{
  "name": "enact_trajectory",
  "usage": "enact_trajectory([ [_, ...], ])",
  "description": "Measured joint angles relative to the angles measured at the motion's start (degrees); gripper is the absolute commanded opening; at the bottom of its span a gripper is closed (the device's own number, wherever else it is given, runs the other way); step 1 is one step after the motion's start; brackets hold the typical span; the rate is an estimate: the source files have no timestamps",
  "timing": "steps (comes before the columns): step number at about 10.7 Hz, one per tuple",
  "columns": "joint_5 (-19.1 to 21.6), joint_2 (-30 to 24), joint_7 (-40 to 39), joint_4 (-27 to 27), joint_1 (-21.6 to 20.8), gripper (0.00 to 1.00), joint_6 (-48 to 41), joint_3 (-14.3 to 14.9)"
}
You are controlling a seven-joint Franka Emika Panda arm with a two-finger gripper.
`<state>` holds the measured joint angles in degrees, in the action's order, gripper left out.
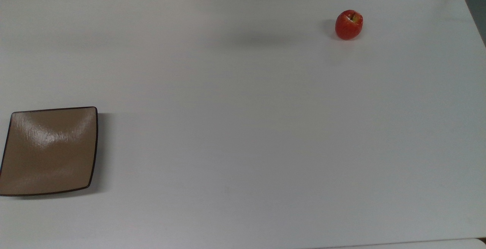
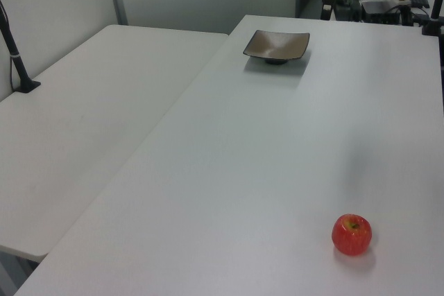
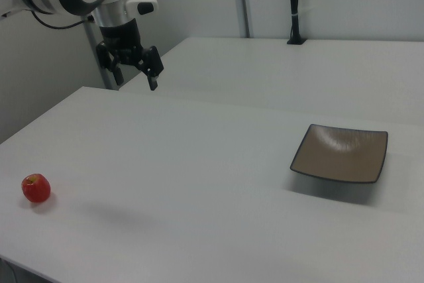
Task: Apples placed on a ceramic plate
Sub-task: 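Move the gripper from its raised pose toward the red apple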
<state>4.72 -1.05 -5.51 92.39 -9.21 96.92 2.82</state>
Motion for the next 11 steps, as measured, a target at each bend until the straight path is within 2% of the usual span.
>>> enact_trajectory([
  [8,0.0,-0.2,-0.4,0.1,0.3,1.00,-0.7,-0.1],
  [11,0.0,-0.8,-0.6,0.1,0.6,1.00,-4.1,-0.3],
])
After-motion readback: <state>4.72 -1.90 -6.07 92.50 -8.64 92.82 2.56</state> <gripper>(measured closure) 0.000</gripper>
